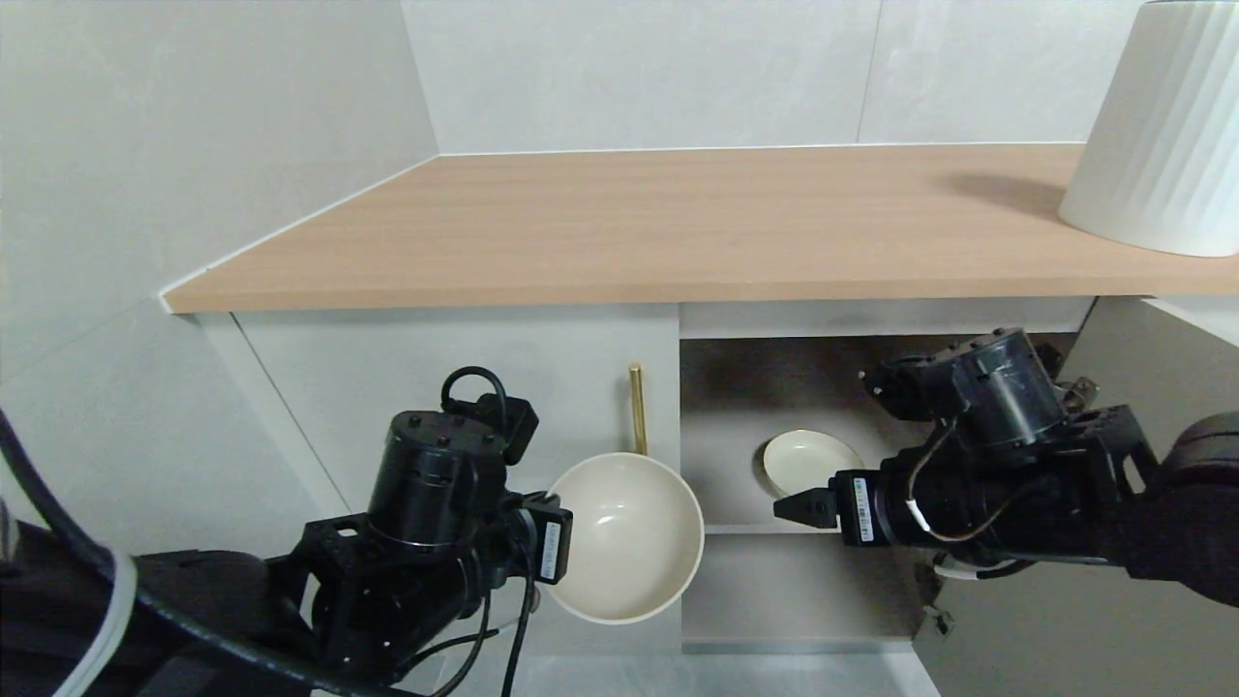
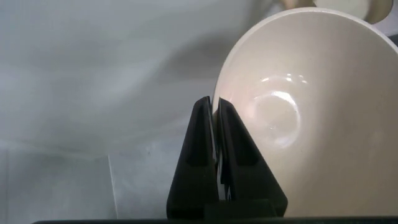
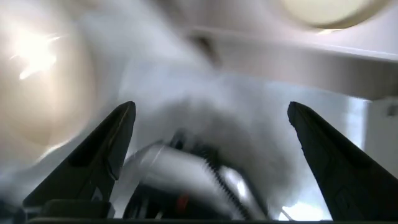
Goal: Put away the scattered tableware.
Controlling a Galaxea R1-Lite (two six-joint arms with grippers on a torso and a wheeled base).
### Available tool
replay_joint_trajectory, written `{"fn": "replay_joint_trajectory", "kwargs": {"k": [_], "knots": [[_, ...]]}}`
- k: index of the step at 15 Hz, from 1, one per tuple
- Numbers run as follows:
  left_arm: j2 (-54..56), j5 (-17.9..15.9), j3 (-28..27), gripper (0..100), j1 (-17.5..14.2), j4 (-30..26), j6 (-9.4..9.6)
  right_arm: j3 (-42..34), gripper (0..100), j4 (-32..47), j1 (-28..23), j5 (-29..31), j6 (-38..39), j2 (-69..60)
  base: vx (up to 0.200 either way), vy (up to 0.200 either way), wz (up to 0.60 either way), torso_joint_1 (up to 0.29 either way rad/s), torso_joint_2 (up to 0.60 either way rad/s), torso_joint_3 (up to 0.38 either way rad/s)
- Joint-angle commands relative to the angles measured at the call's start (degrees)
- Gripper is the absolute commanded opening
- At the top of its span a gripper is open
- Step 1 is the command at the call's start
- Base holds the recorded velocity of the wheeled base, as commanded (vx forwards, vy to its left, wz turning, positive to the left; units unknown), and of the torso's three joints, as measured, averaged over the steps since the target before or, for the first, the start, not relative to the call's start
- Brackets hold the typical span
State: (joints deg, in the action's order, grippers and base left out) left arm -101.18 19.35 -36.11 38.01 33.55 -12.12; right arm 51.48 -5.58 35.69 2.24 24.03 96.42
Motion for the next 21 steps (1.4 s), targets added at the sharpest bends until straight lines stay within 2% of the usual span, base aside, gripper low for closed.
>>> {"fn": "replay_joint_trajectory", "kwargs": {"k": [1,8,18,19,21], "knots": [[-3.76,1.31,-1.16,0,2.68,0.29,-0.01,-0.42,100,0.49,3.59,-0.22,-0.12,-5.01,0.000,0.000,0.00,0.000,0.00,0.000],[-4.20,2.10,-0.81,0,8.40,0.38,-0.54,-1.65,100,0.49,8.25,0.39,-0.30,0.26,0.000,0.000,0.00,0.000,0.00,0.000],[-4.02,4.91,-0.19,0,11.47,0.38,-0.45,-1.12,100,-0.31,8.78,0.66,0.14,7.56,0.000,0.000,0.00,0.000,0.00,0.000],[-4.02,4.91,-0.10,0,11.65,0.38,-0.45,-1.12,0,-0.57,8.78,0.66,0.14,7.74,0.000,0.000,0.00,0.000,0.00,0.000],[-4.37,5.00,-0.10,0,11.65,0.38,-0.45,-1.12,0,-0.66,8.78,0.66,0.32,7.56,0.000,0.000,0.00,0.000,0.00,0.000]]}}
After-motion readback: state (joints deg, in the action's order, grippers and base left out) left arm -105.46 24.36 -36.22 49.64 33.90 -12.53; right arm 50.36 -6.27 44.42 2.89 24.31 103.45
